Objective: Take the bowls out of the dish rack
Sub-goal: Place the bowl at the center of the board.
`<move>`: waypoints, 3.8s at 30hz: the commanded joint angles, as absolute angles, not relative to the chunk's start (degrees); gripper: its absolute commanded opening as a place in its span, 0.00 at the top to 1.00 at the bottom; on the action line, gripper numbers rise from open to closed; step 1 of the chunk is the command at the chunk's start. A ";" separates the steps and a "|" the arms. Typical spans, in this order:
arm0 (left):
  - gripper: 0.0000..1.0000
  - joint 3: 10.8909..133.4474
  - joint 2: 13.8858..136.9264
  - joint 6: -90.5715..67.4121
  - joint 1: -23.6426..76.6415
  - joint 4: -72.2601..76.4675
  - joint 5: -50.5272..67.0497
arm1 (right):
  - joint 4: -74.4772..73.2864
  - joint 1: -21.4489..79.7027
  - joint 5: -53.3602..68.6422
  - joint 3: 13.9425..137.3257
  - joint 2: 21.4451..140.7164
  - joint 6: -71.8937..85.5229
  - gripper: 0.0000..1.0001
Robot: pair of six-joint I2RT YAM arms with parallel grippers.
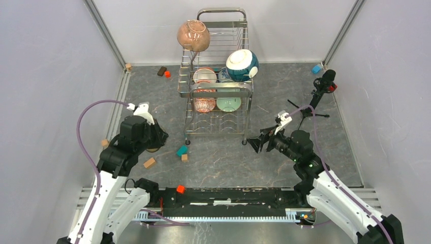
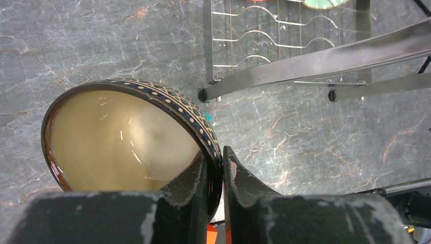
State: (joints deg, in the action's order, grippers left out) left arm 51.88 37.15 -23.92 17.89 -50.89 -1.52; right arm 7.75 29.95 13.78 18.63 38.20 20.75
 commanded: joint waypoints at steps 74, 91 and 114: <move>0.98 46.59 67.63 25.82 95.88 -29.99 -13.70 | -17.25 40.24 21.15 30.13 39.10 13.98 0.18; 0.98 48.69 70.02 28.30 95.89 -30.57 -11.56 | -17.37 63.03 0.35 36.64 52.42 15.81 0.28; 0.98 49.30 70.57 26.36 95.80 -28.81 -12.64 | -12.63 69.29 -2.44 34.46 59.55 19.30 0.52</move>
State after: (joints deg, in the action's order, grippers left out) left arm 45.69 71.20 25.19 95.39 -33.39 -9.91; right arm -14.76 68.64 -1.52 34.48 58.70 18.15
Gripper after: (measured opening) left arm 0.192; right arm 0.514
